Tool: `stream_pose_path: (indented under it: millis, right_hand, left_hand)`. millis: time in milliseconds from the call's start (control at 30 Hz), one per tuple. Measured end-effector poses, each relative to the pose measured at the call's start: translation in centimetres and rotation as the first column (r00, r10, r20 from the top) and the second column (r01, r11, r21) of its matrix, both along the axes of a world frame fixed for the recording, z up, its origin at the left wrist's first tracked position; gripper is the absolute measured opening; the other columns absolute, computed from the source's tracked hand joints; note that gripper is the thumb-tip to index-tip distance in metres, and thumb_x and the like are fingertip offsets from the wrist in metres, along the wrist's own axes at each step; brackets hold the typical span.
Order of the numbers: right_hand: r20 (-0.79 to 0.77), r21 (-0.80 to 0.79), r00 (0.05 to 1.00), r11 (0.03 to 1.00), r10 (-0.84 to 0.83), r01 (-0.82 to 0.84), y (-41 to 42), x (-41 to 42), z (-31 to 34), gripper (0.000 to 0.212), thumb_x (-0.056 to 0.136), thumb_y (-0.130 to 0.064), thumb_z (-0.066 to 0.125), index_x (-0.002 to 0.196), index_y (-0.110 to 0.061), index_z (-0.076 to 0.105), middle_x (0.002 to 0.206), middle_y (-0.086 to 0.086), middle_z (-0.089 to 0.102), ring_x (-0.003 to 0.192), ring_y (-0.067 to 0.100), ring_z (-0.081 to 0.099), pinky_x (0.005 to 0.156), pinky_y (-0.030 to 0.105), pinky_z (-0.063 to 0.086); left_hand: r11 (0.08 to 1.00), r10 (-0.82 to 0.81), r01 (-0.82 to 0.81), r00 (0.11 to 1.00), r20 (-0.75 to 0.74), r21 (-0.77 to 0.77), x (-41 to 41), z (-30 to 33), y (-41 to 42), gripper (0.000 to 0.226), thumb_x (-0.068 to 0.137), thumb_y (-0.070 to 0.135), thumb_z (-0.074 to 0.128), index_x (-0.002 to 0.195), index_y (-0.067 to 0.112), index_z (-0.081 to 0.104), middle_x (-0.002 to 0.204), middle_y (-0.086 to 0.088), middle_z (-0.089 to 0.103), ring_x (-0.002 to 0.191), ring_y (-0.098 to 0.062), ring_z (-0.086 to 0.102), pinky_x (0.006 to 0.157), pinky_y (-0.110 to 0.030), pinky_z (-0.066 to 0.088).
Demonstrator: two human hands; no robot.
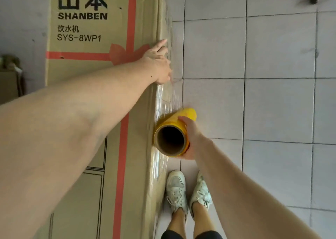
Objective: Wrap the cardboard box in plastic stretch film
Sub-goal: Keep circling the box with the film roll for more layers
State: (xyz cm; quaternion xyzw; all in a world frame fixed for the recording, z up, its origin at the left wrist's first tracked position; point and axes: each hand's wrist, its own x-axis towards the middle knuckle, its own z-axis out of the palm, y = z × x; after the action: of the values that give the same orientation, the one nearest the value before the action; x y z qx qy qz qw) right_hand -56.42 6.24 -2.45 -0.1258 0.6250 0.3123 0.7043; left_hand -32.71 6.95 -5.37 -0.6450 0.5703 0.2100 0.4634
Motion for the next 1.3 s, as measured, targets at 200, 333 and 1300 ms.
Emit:
stream_pose_path:
  millis: [200,333,1300]
  right_hand:
    - [-0.159,0.149,0.845,0.834,-0.511,0.532,5.8,-7.2,0.4,0.072,0.085,-0.057,0.060,0.129,-0.002,0.049,0.117,0.028,0.066,0.107,0.045,0.063,0.089,0.055,0.054]
    - [-0.146,0.165,0.869,0.854,-0.473,0.493,6.8,-8.5,0.1,0.069,0.091,-0.061,0.050,0.132,-0.005,0.049,0.114,0.030,0.068,0.102,0.048,0.067,0.083,0.054,0.055]
    - [-0.197,0.206,0.833,0.809,-0.517,0.551,13.4,-16.9,0.0,0.066,0.090,-0.055,0.055,0.131,-0.003,0.050,0.111,0.034,0.067,0.096,0.050,0.069,0.069,0.056,0.060]
  left_hand:
    - [0.996,0.088,-0.088,0.996,0.018,-0.028,-1.7,2.2,0.0,0.061,0.100,0.063,0.022,0.151,0.034,0.036,0.164,0.001,0.024,0.153,-0.030,-0.005,0.114,-0.061,-0.021]
    - [0.988,-0.089,0.069,0.985,-0.149,-0.135,-4.5,3.1,3.2,0.060,0.094,0.052,0.024,0.131,0.023,0.062,0.148,-0.008,0.049,0.144,-0.036,0.028,0.115,-0.061,-0.001]
    - [0.997,0.074,-0.073,0.996,0.039,-0.019,-11.9,4.1,7.3,0.061,0.103,0.056,0.015,0.151,0.028,0.040,0.163,-0.006,0.025,0.151,-0.037,-0.015,0.116,-0.054,-0.020]
